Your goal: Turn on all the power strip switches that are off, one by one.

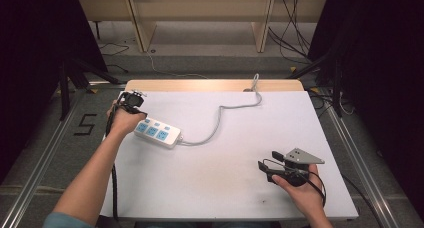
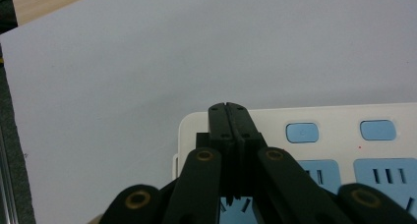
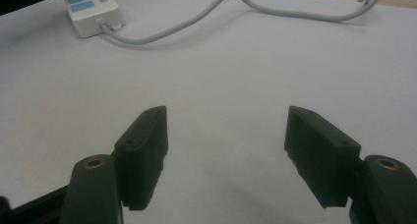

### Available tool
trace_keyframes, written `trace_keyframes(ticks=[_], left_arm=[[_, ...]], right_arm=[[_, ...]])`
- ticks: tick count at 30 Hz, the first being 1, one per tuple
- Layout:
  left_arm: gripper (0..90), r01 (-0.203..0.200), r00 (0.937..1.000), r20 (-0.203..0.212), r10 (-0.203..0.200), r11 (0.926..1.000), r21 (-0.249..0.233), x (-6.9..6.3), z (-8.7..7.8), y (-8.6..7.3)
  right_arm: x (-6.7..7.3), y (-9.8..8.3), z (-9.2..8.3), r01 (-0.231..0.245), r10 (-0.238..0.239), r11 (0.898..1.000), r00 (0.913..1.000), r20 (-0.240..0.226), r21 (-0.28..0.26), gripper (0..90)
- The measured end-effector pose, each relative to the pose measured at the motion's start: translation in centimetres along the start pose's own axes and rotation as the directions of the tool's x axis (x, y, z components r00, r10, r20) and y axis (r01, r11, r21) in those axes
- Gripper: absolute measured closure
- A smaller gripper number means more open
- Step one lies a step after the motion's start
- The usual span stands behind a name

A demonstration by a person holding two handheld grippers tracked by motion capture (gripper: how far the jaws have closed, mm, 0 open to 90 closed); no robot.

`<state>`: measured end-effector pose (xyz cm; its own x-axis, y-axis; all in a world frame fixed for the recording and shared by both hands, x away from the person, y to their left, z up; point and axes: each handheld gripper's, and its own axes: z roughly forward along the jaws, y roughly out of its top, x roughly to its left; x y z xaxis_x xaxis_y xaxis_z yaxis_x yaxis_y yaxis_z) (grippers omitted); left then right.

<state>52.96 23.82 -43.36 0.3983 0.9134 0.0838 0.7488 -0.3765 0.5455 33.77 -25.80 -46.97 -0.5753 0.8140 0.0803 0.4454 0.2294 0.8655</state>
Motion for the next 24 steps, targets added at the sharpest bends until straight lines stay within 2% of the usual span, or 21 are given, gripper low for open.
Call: trace_keyframes(ticks=[9,24], left_arm=[[89.7,-0.012,0.9999,0.001,0.012,0.9998,0.014,-0.1,0.5,0.1],[89.7,-0.009,0.9999,-0.004,0.010,0.9994,0.033,-0.3,1.1,0.2]], right_arm=[[0.0,0.0,0.0,0.000,0.000,1.000,1.0000,0.001,0.001,33.8],[-0.1,0.0,0.0,0.001,-0.001,1.000,1.0000,-0.001,0.004,33.8]])
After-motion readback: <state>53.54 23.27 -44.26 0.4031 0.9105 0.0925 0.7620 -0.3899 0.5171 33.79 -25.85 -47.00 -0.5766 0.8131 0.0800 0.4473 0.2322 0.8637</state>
